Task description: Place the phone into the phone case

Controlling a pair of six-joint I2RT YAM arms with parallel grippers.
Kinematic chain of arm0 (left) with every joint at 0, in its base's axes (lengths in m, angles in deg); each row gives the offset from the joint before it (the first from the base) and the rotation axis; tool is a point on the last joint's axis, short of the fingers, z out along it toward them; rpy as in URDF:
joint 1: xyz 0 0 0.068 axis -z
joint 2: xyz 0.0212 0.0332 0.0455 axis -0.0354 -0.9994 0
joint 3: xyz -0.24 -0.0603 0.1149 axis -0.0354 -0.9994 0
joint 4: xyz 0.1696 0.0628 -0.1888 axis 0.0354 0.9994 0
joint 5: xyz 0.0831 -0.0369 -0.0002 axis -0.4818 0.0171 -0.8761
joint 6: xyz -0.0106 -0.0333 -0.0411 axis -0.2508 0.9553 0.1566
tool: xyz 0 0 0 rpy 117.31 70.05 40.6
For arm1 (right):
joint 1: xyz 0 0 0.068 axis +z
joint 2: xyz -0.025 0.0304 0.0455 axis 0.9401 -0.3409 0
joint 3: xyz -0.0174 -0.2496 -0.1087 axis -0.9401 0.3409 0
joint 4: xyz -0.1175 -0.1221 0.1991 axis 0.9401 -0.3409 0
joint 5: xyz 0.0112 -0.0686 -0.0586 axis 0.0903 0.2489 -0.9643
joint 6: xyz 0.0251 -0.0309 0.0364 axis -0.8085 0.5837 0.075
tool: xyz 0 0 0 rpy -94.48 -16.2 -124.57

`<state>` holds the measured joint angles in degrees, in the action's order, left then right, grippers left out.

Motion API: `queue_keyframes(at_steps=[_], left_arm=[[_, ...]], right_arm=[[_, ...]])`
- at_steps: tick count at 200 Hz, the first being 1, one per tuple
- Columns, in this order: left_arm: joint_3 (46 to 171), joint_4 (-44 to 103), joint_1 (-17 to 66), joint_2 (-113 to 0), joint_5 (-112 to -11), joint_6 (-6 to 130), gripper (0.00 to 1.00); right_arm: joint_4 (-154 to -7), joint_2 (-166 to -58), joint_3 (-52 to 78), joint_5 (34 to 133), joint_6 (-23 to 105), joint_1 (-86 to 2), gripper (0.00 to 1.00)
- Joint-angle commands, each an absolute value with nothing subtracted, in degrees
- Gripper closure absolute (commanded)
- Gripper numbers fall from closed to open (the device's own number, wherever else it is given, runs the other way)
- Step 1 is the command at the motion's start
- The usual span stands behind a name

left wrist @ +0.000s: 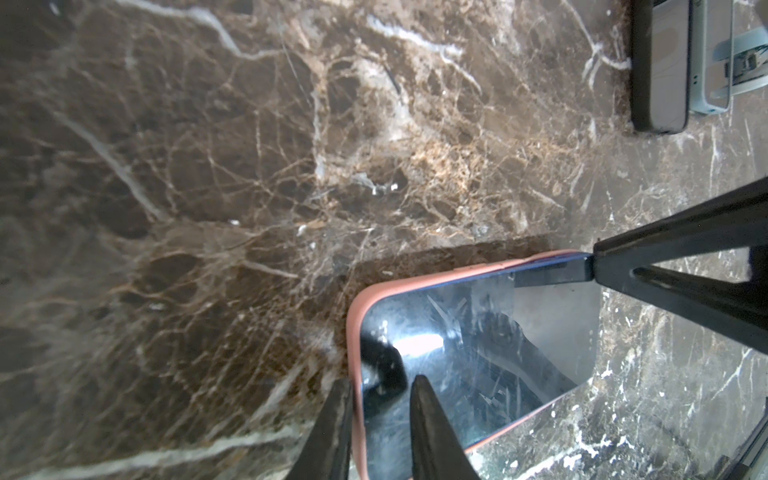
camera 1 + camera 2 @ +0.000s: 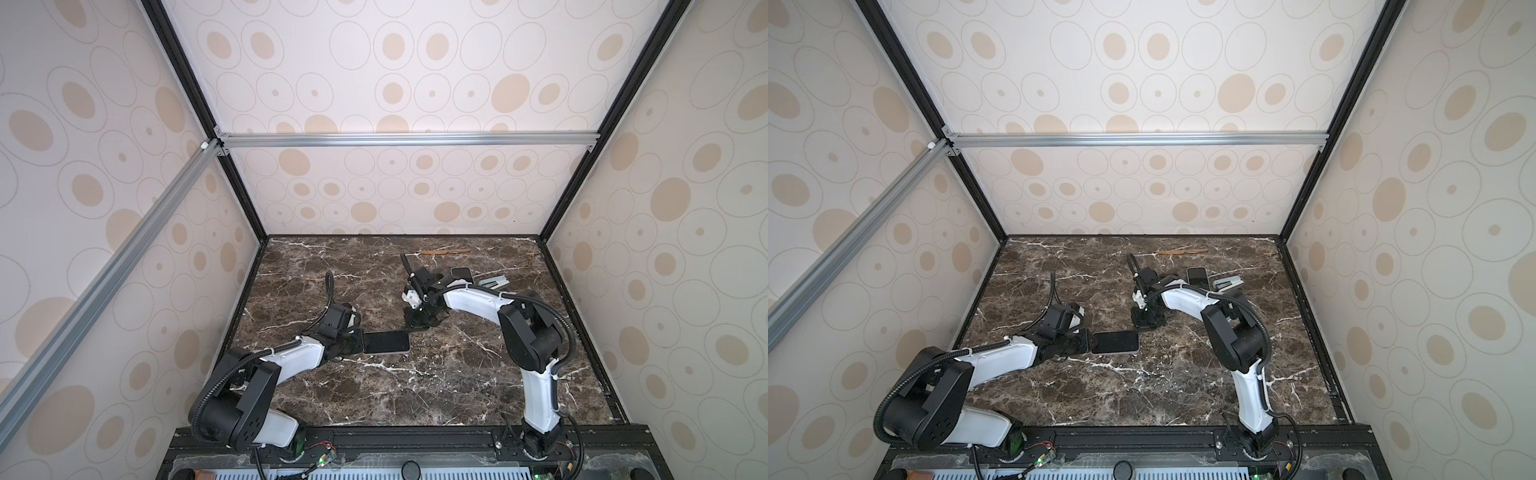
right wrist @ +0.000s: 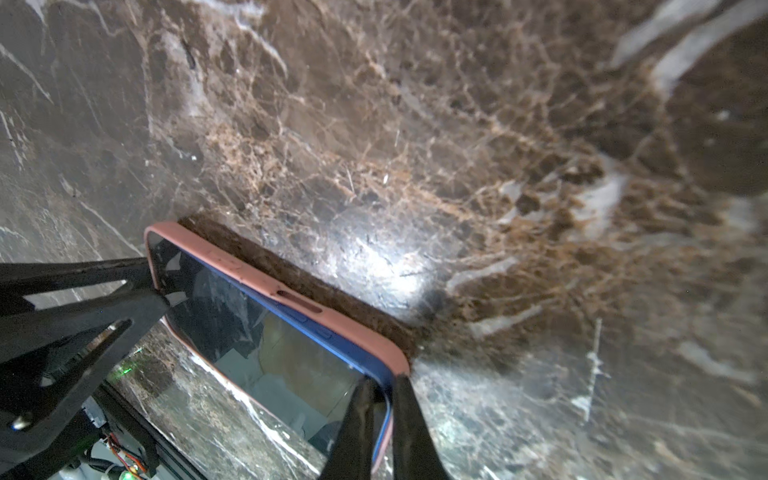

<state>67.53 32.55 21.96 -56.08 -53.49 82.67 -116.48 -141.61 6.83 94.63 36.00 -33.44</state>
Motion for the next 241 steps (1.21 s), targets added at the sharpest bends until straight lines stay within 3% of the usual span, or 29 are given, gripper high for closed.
queue_keyframes(at_steps=[1, 96, 188, 241], left_arm=[[66.9, 31.3, 21.7, -56.6, -53.1, 83.2, 0.75], [63.8, 29.4, 21.7, -56.1, -52.5, 84.7, 0.75], [62.4, 30.5, 21.8, -55.3, -52.2, 85.0, 0.75], [62.3, 30.6, 21.7, -54.6, -53.4, 86.7, 0.79]], right_arm=[[-118.5, -145.0, 7.7, 94.1, 36.5, -32.9, 0.9], [-128.8, -151.3, 7.8, 85.3, 38.1, -27.8, 0.92], [-128.4, -155.5, 9.2, 84.6, 35.8, -26.9, 0.92], [-127.6, -153.7, 10.4, 90.9, 33.1, -27.0, 0.91]])
